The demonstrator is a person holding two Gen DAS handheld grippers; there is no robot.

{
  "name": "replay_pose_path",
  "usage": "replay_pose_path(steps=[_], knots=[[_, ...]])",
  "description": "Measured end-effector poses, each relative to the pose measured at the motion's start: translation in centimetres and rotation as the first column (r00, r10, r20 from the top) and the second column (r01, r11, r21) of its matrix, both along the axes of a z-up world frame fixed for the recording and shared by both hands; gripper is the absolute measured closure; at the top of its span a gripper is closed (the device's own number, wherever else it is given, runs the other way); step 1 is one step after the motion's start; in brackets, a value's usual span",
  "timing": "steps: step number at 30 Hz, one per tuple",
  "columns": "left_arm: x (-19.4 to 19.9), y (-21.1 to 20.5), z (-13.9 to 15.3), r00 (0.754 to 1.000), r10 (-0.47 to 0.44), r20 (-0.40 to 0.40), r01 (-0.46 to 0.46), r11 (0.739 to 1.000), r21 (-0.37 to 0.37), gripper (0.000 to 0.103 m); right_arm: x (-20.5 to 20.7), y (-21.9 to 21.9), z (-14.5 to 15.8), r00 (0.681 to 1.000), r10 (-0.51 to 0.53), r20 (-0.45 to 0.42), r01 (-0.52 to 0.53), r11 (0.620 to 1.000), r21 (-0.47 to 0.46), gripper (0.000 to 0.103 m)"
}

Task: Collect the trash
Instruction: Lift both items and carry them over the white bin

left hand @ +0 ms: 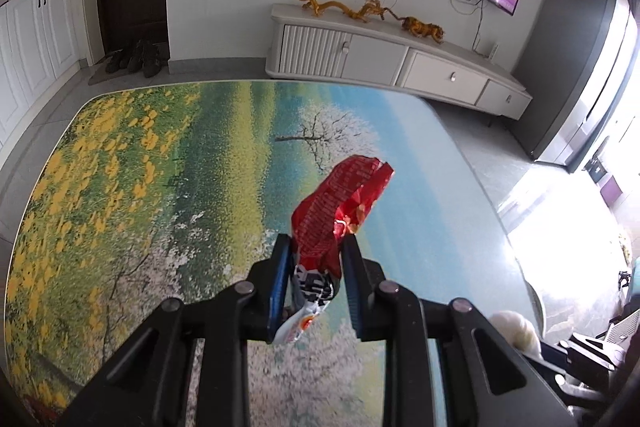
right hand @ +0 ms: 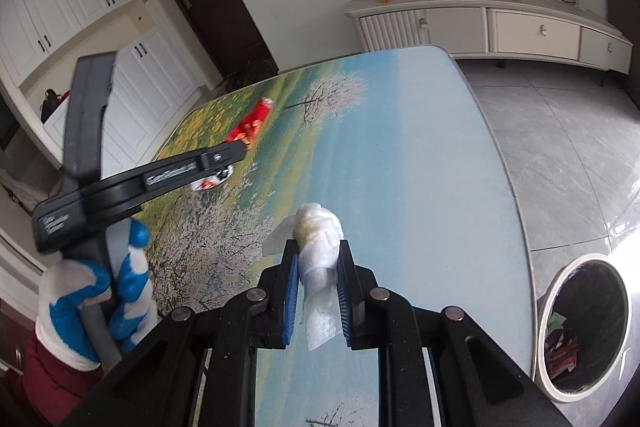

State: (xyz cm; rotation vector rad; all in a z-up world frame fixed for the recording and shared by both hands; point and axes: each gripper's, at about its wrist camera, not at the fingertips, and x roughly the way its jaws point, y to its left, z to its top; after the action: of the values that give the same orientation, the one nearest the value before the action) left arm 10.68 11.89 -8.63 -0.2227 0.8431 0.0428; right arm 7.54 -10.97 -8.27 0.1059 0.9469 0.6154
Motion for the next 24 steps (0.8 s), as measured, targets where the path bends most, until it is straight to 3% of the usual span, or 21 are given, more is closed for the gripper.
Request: replay_pose_path(steps=[10, 24], knots=[[-5.0, 0.0, 4.6, 0.993, -0.021, 0.120, 0.027, 0.999, -0.045, 0.079, -3.0, -1.2, 3.4, 0.994, -0.090, 0.066, 0.088, 0.996, 0.030, 0.086], [-10.0, -1.2, 6.8, 0.979, -0.046, 0.199, 0.054, 0.998, -0.035, 0.079, -4.4, -2.2, 6.9, 0.965, -0.206, 0.162, 0.202, 0.979, 0.041, 0.086]])
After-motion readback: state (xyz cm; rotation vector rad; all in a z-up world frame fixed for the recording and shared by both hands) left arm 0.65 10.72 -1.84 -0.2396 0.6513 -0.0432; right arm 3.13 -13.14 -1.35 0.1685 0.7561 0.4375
